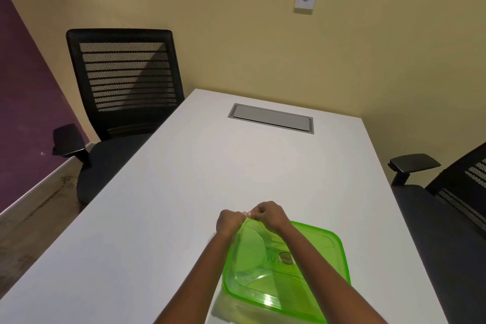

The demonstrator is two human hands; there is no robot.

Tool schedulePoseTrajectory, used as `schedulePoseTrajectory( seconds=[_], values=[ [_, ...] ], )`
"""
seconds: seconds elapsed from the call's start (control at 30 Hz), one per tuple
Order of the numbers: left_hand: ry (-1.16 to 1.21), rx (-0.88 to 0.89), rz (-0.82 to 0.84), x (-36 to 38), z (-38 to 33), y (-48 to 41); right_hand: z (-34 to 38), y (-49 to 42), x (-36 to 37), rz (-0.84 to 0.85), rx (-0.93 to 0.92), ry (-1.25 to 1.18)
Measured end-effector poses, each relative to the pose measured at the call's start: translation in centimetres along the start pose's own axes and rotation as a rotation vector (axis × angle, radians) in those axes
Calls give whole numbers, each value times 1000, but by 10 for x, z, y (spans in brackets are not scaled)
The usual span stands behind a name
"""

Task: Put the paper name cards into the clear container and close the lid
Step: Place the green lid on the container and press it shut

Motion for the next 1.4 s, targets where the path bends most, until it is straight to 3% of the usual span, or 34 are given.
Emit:
schedulePoseTrajectory(
  seconds=[0.2,0.43,0.67,0.87,1.23,1.4],
  values=[
    [-66,155,-60,-7,13,18,-40,46,5,-357,-103,235],
    [-11,166,-18,-25,39,37,-102,113,-25,-569,71,154],
    [5,117,-32,-42,61,69,-134,163,-26,-574,358,-238],
    [-38,130,-41,-52,81,90,-134,186,-14,-602,414,-397],
    [-86,200,-142,-71,77,104,-111,191,-7,-562,402,-311],
    [-606,464,-285,-63,70,119,-96,188,-16,-560,262,-35]
  ],
)
Point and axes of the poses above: each hand's wrist, its own y-axis away from the middle knuckle, its own x-axis out of the palm, z = x × y, the point moved 1 cm from there along -y, towards the middle knuckle, and after that the axes turned 9 degrees about -z, right-handed, at the moved point
